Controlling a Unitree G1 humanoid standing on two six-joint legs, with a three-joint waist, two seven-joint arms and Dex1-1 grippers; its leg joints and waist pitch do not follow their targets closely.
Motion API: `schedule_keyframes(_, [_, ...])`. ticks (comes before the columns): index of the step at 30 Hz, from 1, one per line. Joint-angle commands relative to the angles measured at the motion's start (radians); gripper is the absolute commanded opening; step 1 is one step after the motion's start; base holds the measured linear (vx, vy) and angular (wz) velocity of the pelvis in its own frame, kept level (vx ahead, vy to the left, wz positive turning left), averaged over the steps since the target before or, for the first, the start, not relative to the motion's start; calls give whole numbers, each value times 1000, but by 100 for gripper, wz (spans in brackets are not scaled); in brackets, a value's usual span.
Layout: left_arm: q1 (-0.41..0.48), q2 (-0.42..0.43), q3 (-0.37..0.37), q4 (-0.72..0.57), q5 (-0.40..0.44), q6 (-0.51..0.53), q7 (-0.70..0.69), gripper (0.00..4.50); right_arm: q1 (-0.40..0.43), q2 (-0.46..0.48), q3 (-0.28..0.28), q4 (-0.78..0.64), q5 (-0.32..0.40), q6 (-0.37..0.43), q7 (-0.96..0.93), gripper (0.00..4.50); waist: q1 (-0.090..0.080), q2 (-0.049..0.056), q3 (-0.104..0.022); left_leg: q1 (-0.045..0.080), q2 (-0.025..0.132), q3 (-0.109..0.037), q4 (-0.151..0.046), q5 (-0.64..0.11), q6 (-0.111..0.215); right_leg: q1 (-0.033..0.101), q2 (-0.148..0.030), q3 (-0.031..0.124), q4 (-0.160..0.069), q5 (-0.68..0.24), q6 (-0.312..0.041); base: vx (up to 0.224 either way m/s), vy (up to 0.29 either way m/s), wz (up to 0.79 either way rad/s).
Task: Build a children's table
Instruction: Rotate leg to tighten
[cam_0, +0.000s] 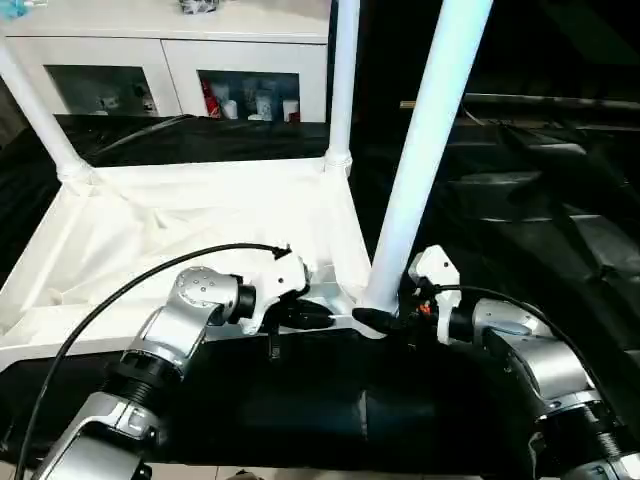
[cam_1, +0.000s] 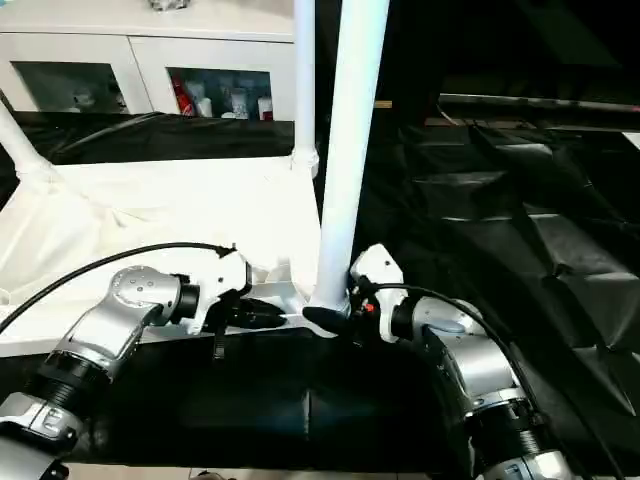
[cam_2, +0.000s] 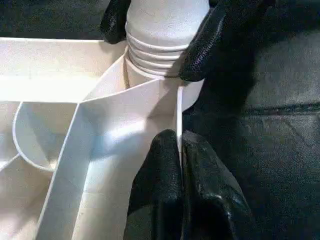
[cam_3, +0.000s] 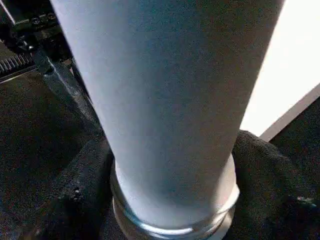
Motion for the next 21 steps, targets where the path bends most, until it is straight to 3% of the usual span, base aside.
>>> schedule_keyframes(1, [14,-6,-16,-8,-23,-3,-29,0,-24,-6,-5,18,-6,-6,-5,315,3,-20,-60,17,37,-15,-65,-182,64,46,-49,34,-69,-151,-243,0,0,0])
schedule_keyframes(10, [19,-30,7,7,-18,16,45,0,-30,47,-50,66,-13,-26,-106,277,-1,-20,-60,16,36,-14,-63,-178,61,43,-50,35,-69,-158,-240,0,0,0])
schedule_keyframes(13, [-8,-67,23,71,14,22,162,0,-32,122,-86,134,-50,-46,-291,277,-9,-19,-56,18,34,-15,-67,-207,37,38,-48,35,-76,-211,-227,0,0,0])
schedule_keyframes(14, [-27,-97,27,99,30,46,224,0,-30,182,-117,160,-63,-32,-429,277,-14,-12,-57,20,33,-17,-70,-230,13,36,-48,36,-82,-253,-212,0,0,0])
schedule_keyframes(16, [-45,-125,23,128,46,51,270,0,-32,229,-141,181,-71,-25,-534,277,-16,-19,-58,19,32,-19,-72,-237,4,39,-47,35,-81,-263,-201,0,0,0])
schedule_keyframes(17, [-51,-135,21,139,52,52,287,0,-33,246,-149,189,-75,-24,-571,276,-17,-16,-56,22,31,-17,-72,-247,3,32,-46,37,-84,-272,-198,0,0,0])
schedule_keyframes(19, [-89,-192,20,195,79,78,395,0,-52,316,-147,226,-105,-23,-704,276,-19,-13,-54,22,30,-21,-75,-273,-8,34,-49,35,-89,-325,-184,0,0,0])
schedule_keyframes(21, [-117,-245,17,231,92,94,476,0,-80,369,-126,256,-136,-44,-769,276,-24,-11,-53,31,30,-22,-78,-325,-27,27,-47,36,-98,-369,-169,0,0,0])
